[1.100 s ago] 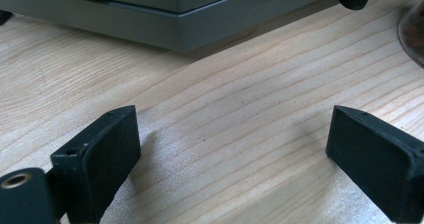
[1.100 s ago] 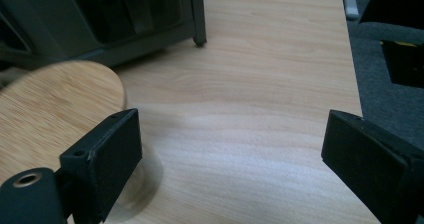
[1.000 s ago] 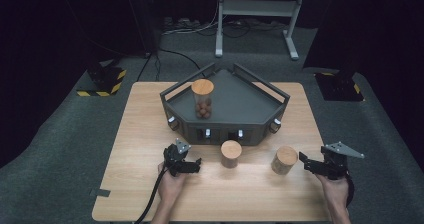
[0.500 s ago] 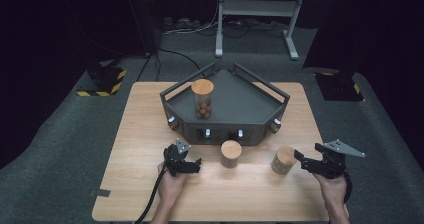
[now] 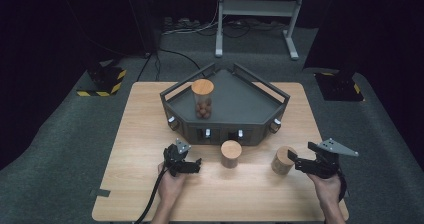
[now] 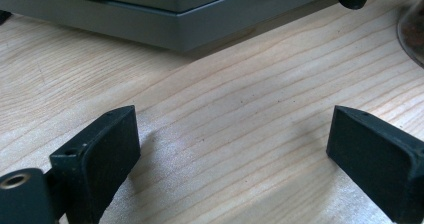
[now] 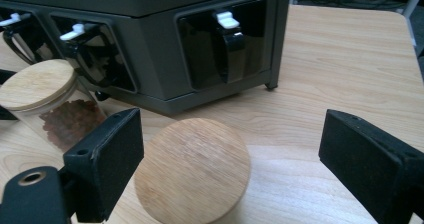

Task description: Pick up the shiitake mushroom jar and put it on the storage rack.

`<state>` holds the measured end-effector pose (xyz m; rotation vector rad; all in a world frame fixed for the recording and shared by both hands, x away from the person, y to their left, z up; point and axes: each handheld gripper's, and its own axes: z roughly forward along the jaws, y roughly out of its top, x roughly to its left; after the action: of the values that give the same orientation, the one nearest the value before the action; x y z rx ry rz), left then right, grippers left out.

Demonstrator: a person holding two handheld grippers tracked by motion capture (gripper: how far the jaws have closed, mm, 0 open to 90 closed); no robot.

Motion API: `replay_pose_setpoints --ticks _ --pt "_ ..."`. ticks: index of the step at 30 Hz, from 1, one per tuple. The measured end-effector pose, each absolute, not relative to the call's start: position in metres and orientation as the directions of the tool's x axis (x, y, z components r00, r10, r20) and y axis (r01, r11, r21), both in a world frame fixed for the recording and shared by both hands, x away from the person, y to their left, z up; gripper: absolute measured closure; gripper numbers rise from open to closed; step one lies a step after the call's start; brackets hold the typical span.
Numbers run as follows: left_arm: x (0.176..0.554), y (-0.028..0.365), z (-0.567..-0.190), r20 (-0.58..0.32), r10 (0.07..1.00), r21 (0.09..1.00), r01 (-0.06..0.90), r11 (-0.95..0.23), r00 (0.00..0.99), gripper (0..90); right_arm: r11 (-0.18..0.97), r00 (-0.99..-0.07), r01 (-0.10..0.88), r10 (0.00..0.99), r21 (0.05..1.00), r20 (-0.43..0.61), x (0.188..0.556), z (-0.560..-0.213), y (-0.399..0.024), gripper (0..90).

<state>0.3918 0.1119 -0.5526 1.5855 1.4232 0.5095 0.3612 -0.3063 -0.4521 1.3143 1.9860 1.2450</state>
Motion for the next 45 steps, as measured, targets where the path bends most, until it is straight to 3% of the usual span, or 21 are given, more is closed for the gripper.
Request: replay_pose_setpoints --ticks 45 --pt "0.392 0.112 -0.553 -0.262 0.932 0.828 0.555 0.085 0.249 6.6 0.205 -0.544 0.456 0.834 0.866 0.089 0.359 -0.457 -0.258 10.5"
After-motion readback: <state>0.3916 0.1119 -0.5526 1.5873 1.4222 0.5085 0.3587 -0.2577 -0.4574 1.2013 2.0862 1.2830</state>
